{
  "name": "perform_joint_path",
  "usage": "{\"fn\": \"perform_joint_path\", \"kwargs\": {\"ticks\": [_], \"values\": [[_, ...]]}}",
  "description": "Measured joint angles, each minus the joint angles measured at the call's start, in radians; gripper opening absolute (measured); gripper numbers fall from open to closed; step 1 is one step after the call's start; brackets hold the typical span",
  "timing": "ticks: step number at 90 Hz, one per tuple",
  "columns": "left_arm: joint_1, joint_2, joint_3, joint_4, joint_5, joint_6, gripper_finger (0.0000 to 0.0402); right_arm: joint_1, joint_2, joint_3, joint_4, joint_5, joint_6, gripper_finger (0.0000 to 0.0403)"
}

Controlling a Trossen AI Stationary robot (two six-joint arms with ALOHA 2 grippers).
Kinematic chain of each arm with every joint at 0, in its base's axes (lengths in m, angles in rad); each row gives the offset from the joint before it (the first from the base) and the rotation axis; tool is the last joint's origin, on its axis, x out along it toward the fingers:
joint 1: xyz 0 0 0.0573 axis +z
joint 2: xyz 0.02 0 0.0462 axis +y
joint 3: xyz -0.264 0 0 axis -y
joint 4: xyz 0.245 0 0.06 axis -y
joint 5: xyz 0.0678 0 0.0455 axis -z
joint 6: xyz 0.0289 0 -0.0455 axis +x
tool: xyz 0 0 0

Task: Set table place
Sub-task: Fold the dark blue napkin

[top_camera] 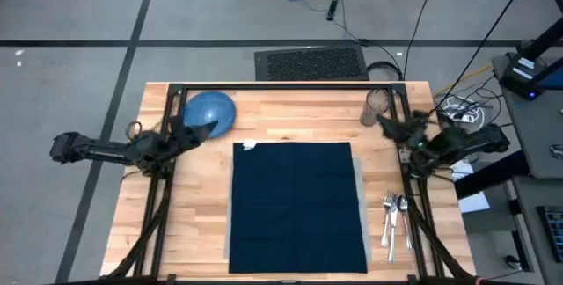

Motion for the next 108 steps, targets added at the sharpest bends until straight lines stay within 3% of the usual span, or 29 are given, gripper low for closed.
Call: {"fn": "perform_joint_path", "kwargs": {"ticks": [11,29,43,54,73,94,102,108], "values": [[0.027,0.007,0.191,-0.142,0.05,0.142,0.0,0.0,0.073,0.296,-0.292,-0.001,-0.1,0.0091],[0.061,0.111,0.605,-0.628,0.088,0.276,0.0,0.0,0.287,0.758,-0.7,-0.002,-0.178,0.0082],[0.065,0.266,0.903,-0.934,0.092,0.37,0.0,0.0,0.469,1.032,-0.963,0.002,-0.203,0.0082],[0.065,0.403,1.085,-1.154,0.072,0.395,0.0,0.0,0.584,1.172,-1.092,0.003,-0.206,0.0082],[0.076,0.601,1.183,-1.367,0.064,0.394,0.0,0.0,0.693,1.23,-1.278,0.002,-0.16,0.0082],[0.128,0.805,1.155,-1.494,0.067,0.417,0.0,0.0,0.75,1.177,-1.619,-0.003,0.134,0.0082],[0.154,0.866,1.147,-1.516,0.118,0.43,0.0,0.0,0.759,1.114,-1.674,-0.009,0.216,0.0082],[0.18,0.915,1.132,-1.518,0.211,0.456,0.0,0.0,0.755,1.048,-1.676,-0.024,0.25,0.0082]]}}
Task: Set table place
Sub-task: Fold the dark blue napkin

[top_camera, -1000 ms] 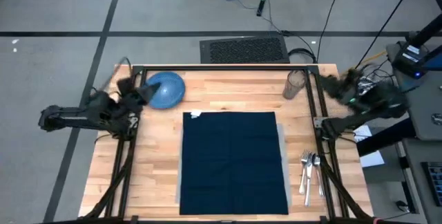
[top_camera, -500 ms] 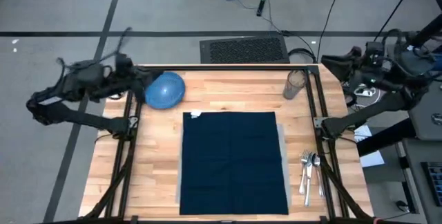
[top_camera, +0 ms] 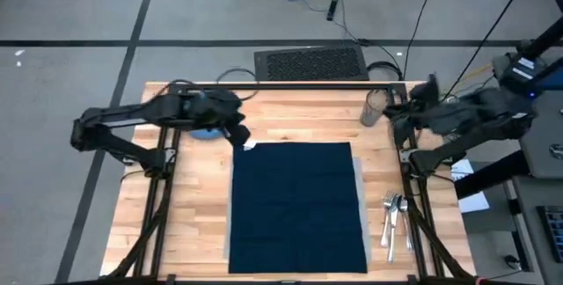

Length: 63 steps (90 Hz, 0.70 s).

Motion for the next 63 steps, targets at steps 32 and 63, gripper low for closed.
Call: {"fn": "perform_joint_path", "kwargs": {"ticks": [32,63], "values": [[0.092,0.167,-0.115,0.041,0.107,0.076,0.0,0.0,-0.048,-0.466,0.182,-0.11,0.22,0.0082],[0.172,0.202,-0.305,0.279,0.259,0.076,0.0,-0.035,-0.066,-0.859,0.694,-0.168,0.38,0.0082]]}}
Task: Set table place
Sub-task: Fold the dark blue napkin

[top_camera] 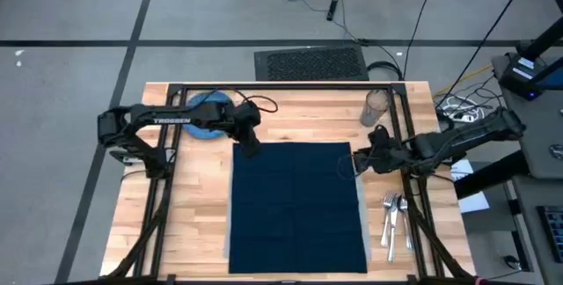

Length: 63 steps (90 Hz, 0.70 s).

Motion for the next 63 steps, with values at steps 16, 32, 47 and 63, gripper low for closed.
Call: {"fn": "perform_joint_path", "kwargs": {"ticks": [16,32,47,63], "values": [[0.039,0.0,-0.061,-0.007,0.003,-0.037,0.0,-0.062,0.0,-0.048,0.087,-0.029,0.001,0.0082],[0.051,0.0,-0.094,-0.026,0.04,-0.037,0.0,-0.117,0.0,-0.048,0.14,-0.052,-0.055,0.0082],[0.05,0.0,-0.097,-0.027,0.045,-0.038,0.0,-0.149,0.0,-0.048,0.223,-0.065,-0.113,0.0082],[0.05,0.0,-0.097,-0.027,0.048,-0.063,0.0,-0.165,-0.001,-0.048,0.262,-0.07,-0.181,0.0082]]}}
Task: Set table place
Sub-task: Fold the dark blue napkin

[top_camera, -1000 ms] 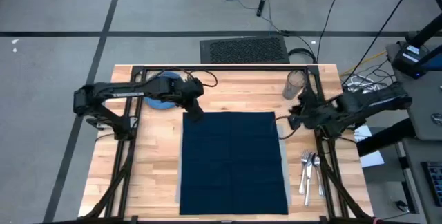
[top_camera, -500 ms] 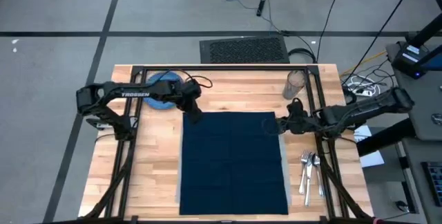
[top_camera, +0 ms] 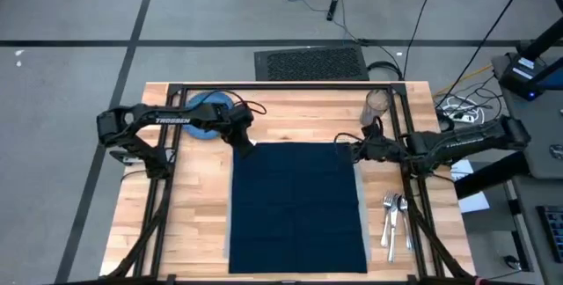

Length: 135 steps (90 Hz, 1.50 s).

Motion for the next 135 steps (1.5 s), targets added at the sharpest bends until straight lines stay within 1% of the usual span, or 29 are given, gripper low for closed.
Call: {"fn": "perform_joint_path", "kwargs": {"ticks": [8,26,38,47,66,74,83,96,107,123,135], "values": [[0.0,0.0,0.0,0.0,0.009,-0.03,0.0,-0.002,0.0,0.0,-0.001,0.0,-0.035,0.0082],[0.0,0.0,0.0,0.001,0.103,-0.08,0.0,-0.002,0.0,0.0,0.0,-0.001,-0.088,0.0082],[0.0,0.0,0.0,0.008,0.105,-0.13,0.0,-0.002,0.0,0.0,0.009,-0.005,-0.121,0.0082],[0.0,0.0,0.0,0.013,0.105,-0.131,0.0,-0.002,0.0,0.0,0.038,-0.011,-0.154,0.0082],[0.0,0.0,0.0,0.043,0.102,-0.132,0.0,-0.002,0.0,0.0,0.154,-0.079,-0.262,0.0082],[0.0,0.0,0.001,0.053,0.101,-0.132,0.0,-0.002,0.0,0.0,0.185,-0.087,-0.288,0.0082],[0.0,0.0,0.001,0.053,0.1,-0.132,0.0,-0.002,0.0,0.0,0.188,-0.091,-0.289,0.0082],[0.0,0.0,0.001,0.053,0.097,-0.133,0.0,-0.002,0.0,0.0,0.187,-0.14,-0.288,0.0082],[0.0,0.0,0.001,0.053,0.097,-0.132,0.0,-0.002,0.0,0.0,0.187,-0.16,-0.281,0.0082],[0.0,0.0,0.001,0.052,0.096,-0.129,0.0,-0.002,0.0,0.0,0.187,-0.159,-0.151,0.0082],[0.0,0.0,0.001,0.051,0.079,-0.123,0.0,-0.002,0.0,0.0,0.187,-0.132,-0.083,0.0082]]}}
